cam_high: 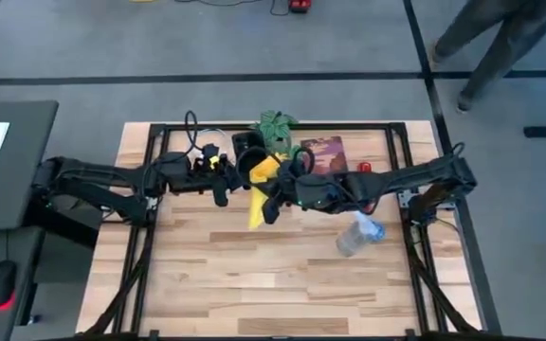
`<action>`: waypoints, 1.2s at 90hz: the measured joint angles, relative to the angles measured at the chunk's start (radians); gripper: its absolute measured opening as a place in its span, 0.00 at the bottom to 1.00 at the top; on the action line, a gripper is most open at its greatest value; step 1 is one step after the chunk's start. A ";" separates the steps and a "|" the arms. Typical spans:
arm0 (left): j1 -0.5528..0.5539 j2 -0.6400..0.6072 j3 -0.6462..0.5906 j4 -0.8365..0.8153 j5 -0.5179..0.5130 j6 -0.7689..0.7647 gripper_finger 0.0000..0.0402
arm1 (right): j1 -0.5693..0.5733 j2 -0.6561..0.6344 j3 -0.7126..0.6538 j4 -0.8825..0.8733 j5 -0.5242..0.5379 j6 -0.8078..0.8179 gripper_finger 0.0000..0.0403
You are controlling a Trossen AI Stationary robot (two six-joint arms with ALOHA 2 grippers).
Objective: Apply microfiber cloth
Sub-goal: Wipe the back and front of the cellphone with the yellow microfiber cloth
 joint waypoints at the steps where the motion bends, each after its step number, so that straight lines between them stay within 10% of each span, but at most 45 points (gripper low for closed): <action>1: 0.000 0.000 0.000 0.000 -0.005 0.000 0.01 | 0.000 0.004 0.000 0.007 0.000 0.003 0.00; 38: 0.000 0.001 0.000 0.004 -0.101 0.017 0.01 | 0.000 0.062 -0.002 0.124 0.076 -0.025 0.00; 69: -0.002 -0.003 0.004 0.024 0.012 0.019 0.01 | 0.004 -0.069 -0.006 0.061 0.140 -0.299 0.00; 108: -0.067 -0.001 0.003 -0.062 0.081 -0.006 0.01 | -0.023 -0.079 -0.004 0.245 -0.105 -0.621 0.00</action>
